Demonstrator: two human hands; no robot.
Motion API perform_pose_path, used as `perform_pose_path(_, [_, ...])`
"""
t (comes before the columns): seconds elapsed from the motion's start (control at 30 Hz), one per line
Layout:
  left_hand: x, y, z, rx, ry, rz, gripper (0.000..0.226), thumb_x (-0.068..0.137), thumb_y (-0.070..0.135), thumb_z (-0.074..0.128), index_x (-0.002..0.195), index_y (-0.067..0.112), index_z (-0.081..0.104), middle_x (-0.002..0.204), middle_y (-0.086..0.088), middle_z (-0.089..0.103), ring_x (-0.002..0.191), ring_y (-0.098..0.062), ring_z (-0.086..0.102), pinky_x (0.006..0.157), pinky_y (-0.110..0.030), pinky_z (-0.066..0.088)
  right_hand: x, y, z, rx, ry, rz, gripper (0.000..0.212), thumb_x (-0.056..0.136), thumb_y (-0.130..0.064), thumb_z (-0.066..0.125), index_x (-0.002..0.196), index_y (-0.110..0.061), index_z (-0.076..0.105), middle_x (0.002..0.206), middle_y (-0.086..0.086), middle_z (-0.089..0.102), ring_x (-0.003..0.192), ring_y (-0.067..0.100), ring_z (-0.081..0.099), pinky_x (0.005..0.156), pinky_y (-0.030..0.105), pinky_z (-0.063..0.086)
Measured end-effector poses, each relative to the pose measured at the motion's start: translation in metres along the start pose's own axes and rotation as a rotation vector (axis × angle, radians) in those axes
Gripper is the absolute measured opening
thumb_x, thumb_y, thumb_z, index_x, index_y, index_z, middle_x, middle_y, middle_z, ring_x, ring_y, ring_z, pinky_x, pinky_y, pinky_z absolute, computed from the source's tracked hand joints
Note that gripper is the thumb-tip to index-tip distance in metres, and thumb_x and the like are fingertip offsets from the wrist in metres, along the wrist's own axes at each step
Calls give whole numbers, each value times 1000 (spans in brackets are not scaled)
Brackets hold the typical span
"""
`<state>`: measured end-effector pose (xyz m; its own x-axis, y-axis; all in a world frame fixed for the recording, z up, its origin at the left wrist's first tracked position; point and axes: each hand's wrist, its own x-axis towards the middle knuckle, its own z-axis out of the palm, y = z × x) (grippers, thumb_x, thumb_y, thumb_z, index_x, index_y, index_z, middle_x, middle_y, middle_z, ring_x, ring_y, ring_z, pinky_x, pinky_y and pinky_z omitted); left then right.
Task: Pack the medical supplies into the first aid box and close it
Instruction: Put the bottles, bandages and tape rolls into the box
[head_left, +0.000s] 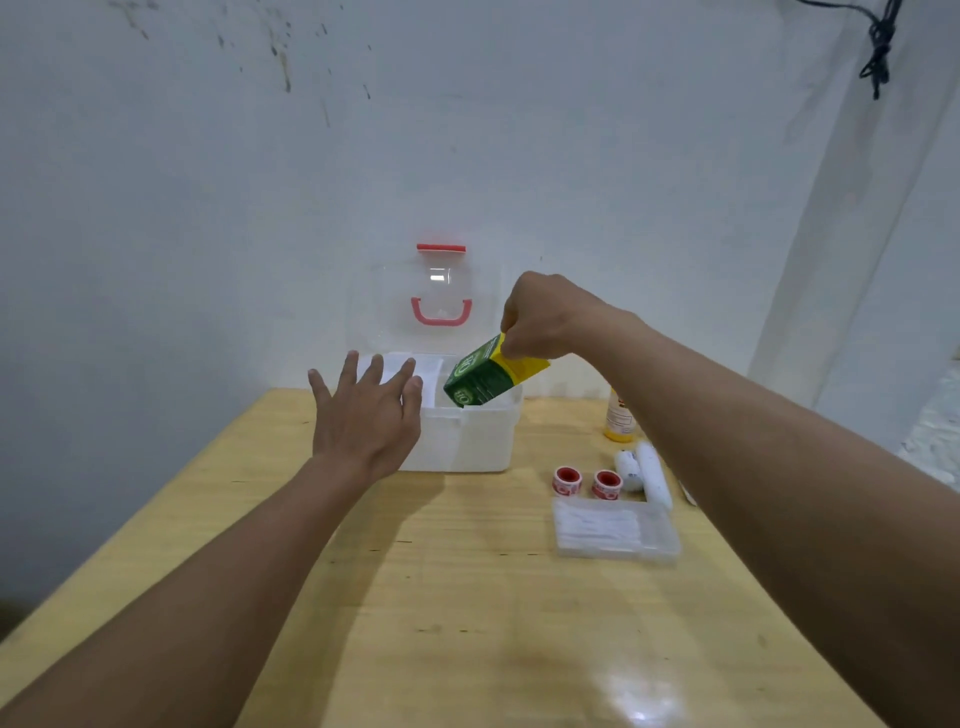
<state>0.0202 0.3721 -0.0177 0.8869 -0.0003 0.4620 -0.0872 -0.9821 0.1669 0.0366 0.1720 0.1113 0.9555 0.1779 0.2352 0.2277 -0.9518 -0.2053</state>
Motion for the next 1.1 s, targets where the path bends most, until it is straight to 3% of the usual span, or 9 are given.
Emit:
perform_pose_path(0.17, [2,0,2,3,14,9,55,100,46,9,150,35,31,157,-6,32,150,-30,10,114,-65,1,17,-12,27,33,-74,-17,34,71,-16,64,105,-12,70,94,5,69,81,19,65,69,33,58])
perform_pose_path(0.33, [2,-2,6,-1,38,15,54,101,45,12,149,36,34,156,-5,35,149,-30,12,114,-64,2,27,-12,56,82,-102,-16,36,74,-14,66,109,-6,73,102,11,73,91,26,70,81,44,61])
perform_pose_path(0.5, [4,-1,8,2,55,12,54,100,44,13,148,37,36,156,-4,36,149,-30,15,115,-63,4,34,-9,75,37,-129,-45,30,79,-18,71,108,-9,73,102,7,72,88,23,65,81,39,60])
perform_pose_path(0.63, [3,-1,7,-20,68,15,57,98,47,11,147,37,39,155,-3,39,148,-28,18,115,-63,4,35,-8,81,-9,-143,-63,31,84,-17,68,114,-9,71,105,8,70,88,23,63,82,40,59])
perform_pose_path(0.8, [2,-1,5,-52,80,13,54,99,45,14,146,36,42,154,-2,40,148,-27,19,116,-61,4,34,-12,84,10,-178,-39,34,87,-12,57,120,-8,64,116,9,66,103,27,63,91,40,55])
perform_pose_path(0.83, [2,-1,5,-53,80,11,53,100,45,15,146,36,42,153,-2,40,148,-27,19,116,-61,4,33,-13,84,11,-193,-31,31,88,-11,54,117,-7,65,115,9,66,101,27,63,90,39,55])
perform_pose_path(0.9, [2,-1,6,-53,74,11,52,100,44,16,145,36,42,153,-2,41,148,-26,19,116,-61,4,32,-15,84,1,-221,-5,15,89,-10,48,92,-5,62,97,9,65,82,23,61,73,32,54])
perform_pose_path(0.97, [2,-1,6,-53,69,12,53,100,44,16,145,37,42,153,-2,41,147,-26,20,116,-61,5,32,-18,83,1,-234,29,19,91,-9,46,72,-9,50,79,7,56,65,18,50,57,27,42])
perform_pose_path(1.1, [2,-1,5,-45,70,17,54,99,45,14,146,37,41,153,0,42,147,-26,21,116,-61,5,36,-23,80,108,-263,78,26,96,-12,41,71,-12,48,79,8,54,67,18,50,62,28,42])
